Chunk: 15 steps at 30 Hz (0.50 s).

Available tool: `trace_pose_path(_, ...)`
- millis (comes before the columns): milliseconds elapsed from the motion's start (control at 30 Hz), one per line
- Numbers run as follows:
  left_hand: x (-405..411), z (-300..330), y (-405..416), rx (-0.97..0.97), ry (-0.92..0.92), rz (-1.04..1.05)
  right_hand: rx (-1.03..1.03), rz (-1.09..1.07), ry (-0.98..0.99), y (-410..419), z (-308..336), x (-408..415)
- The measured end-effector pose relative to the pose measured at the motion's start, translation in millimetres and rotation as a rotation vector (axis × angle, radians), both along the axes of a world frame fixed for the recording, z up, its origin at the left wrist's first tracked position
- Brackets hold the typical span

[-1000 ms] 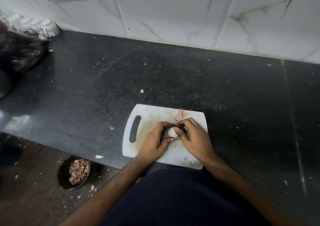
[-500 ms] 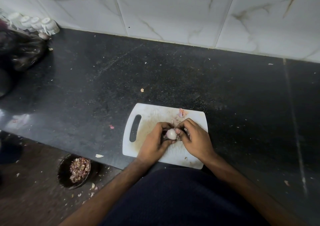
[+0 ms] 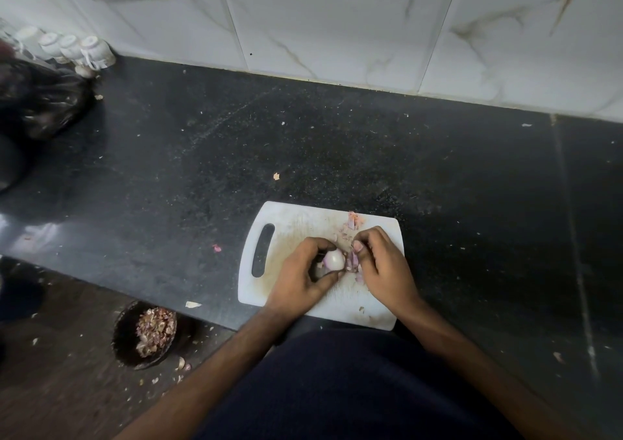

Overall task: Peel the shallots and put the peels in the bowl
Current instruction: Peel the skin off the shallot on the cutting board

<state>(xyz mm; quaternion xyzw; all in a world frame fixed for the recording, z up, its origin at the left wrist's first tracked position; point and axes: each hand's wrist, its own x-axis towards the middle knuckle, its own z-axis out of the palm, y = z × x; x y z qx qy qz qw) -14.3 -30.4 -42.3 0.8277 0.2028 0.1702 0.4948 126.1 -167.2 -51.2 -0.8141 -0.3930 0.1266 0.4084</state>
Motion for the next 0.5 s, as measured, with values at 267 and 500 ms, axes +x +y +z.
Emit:
trace_pose_path(267, -2, 0, 2, 0.034, -0.053, 0.034, -0.004, 0.081, -0.028, -3, 5, -6)
trace_pose_path(500, -4, -4, -1, -0.022, 0.055, 0.073, -0.066, 0.149, -0.121, -3, 5, -9)
